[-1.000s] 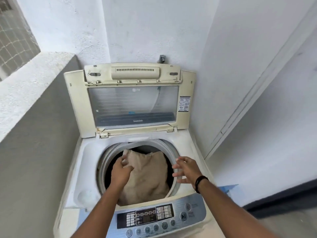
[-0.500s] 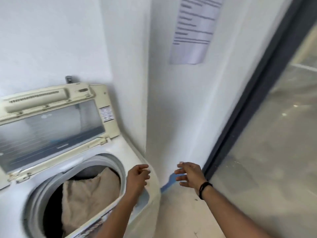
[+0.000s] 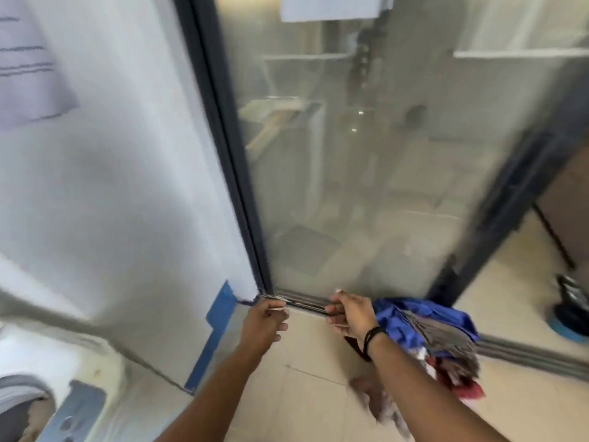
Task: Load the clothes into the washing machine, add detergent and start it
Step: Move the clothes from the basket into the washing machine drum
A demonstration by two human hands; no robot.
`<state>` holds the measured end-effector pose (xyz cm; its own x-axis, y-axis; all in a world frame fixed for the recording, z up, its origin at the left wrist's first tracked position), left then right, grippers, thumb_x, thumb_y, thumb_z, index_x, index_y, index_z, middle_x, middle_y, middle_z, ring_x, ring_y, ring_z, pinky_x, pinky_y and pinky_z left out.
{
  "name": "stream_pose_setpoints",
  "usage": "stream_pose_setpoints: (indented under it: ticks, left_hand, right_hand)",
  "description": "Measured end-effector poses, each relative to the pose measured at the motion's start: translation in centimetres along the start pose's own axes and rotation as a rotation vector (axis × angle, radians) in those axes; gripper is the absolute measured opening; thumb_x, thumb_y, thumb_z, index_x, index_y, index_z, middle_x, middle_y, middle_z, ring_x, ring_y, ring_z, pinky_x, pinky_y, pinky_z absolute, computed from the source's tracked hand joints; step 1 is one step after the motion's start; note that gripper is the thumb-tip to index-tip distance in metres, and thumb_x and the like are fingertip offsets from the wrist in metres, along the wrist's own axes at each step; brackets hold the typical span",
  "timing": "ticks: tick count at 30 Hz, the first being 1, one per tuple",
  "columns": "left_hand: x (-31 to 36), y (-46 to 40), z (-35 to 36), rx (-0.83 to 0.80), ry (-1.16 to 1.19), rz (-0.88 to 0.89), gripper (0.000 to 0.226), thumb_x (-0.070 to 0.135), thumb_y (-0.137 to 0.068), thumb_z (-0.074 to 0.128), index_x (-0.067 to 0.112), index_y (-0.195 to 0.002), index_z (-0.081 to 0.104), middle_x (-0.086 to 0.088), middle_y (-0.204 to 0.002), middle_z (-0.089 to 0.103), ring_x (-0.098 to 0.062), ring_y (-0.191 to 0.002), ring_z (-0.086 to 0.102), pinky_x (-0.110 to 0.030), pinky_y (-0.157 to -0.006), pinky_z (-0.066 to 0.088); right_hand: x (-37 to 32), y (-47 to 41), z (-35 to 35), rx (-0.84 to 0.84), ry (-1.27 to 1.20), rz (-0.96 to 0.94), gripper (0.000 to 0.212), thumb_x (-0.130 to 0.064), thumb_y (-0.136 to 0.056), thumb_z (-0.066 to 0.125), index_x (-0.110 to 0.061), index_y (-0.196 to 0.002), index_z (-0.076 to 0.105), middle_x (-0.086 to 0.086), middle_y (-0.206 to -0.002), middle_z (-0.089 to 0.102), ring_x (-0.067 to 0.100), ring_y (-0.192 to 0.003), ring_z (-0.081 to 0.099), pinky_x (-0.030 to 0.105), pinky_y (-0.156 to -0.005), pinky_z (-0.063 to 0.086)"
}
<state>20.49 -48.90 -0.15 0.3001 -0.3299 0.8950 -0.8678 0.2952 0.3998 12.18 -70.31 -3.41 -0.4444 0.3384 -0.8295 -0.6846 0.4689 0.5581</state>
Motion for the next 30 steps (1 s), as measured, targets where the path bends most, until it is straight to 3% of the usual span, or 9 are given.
stream_pose_setpoints:
  ticks: [7, 12, 16, 19, 25, 28, 30]
  left_hand:
    - [-1.4, -0.1, 17.3, -0.334, -0.275, -0.04, 0.018, 0.016, -0.089, 0.068, 0.023, -0.105, 0.068, -0.002, -0.095, 0.075, -0.015, -0.073, 0.072, -0.03, -0.064, 0.052]
    - [-2.8, -1.5, 27.1, -0.476, -0.411, -0.051, 0.016, 0.015, -0.09, 0.068, 0.025, -0.102, 0.067, 0.0, -0.09, 0.073, -0.015, -0.069, 0.069, -0.031, -0.065, 0.051]
    - [-4.0, -3.5, 34.3, -0.535, -0.476, -0.057, 0.014, 0.014, -0.091, 0.069, 0.024, -0.101, 0.067, -0.004, -0.093, 0.074, -0.015, -0.066, 0.069, -0.026, -0.056, 0.05]
    - [-4.7, -5.1, 39.2, -0.584, -0.548, -0.067, 0.014, 0.013, -0.091, 0.067, 0.023, -0.102, 0.067, -0.005, -0.09, 0.074, -0.015, -0.065, 0.067, -0.024, -0.053, 0.048]
    - [-5.7, -8.6, 47.9, -0.705, -0.746, -0.013, 0.007, 0.02, -0.086, 0.074, 0.021, -0.092, 0.071, -0.001, -0.073, 0.07, -0.018, -0.062, 0.064, -0.033, -0.062, 0.053]
    - [-6.5, -10.7, 51.6, -0.769, -0.908, 0.043, 0.008, 0.026, -0.084, 0.075, 0.023, -0.081, 0.068, -0.001, -0.078, 0.071, -0.024, -0.073, 0.068, -0.04, -0.073, 0.057]
    - [-7.6, -12.3, 54.0, -0.827, -1.042, 0.06, 0.014, 0.028, -0.084, 0.073, 0.014, -0.084, 0.071, -0.008, -0.085, 0.074, -0.027, -0.08, 0.07, -0.043, -0.077, 0.057]
  right_hand:
    - [7.4, 2.4, -18.6, 0.344, -0.331, 0.093, 0.025, -0.03, -0.1, 0.056, -0.007, -0.094, 0.066, 0.011, -0.077, 0.069, 0.024, -0.058, 0.061, 0.026, -0.056, 0.043]
    - [12.5, 4.9, -28.8, 0.533, -0.408, 0.186, 0.024, -0.023, -0.098, 0.055, -0.002, -0.1, 0.066, 0.013, -0.083, 0.071, 0.027, -0.064, 0.062, 0.028, -0.06, 0.046]
    - [14.3, 4.6, -35.3, 0.656, -0.415, 0.246, 0.029, -0.03, -0.098, 0.055, -0.004, -0.099, 0.068, 0.012, -0.084, 0.073, 0.027, -0.065, 0.065, 0.029, -0.062, 0.048]
    - [14.4, 3.7, -38.5, 0.691, -0.409, 0.298, 0.025, -0.031, -0.098, 0.056, -0.008, -0.094, 0.066, 0.006, -0.074, 0.071, 0.025, -0.062, 0.064, 0.025, -0.057, 0.047]
    - [13.0, 0.0, -43.3, 0.694, -0.348, 0.355, 0.022, -0.029, -0.096, 0.058, -0.011, -0.089, 0.067, 0.006, -0.074, 0.071, 0.023, -0.06, 0.063, 0.028, -0.061, 0.048]
    - [13.1, -2.8, -45.0, 0.654, -0.309, 0.376, 0.021, -0.03, -0.095, 0.059, -0.011, -0.088, 0.066, 0.007, -0.076, 0.071, 0.023, -0.06, 0.063, 0.027, -0.059, 0.047]
    - [13.7, -5.7, -46.4, 0.619, -0.261, 0.385, 0.022, -0.031, -0.095, 0.059, -0.01, -0.089, 0.068, 0.004, -0.072, 0.072, 0.023, -0.06, 0.065, 0.03, -0.06, 0.048]
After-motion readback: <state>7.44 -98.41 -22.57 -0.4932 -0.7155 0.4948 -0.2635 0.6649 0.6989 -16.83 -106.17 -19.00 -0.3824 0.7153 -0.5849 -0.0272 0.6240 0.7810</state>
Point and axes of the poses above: each hand's wrist, its own y-axis away from the middle knuckle, its own z-axis out of the palm, x = y × z, the point moved 10 cm from there along -y, towards the middle knuckle
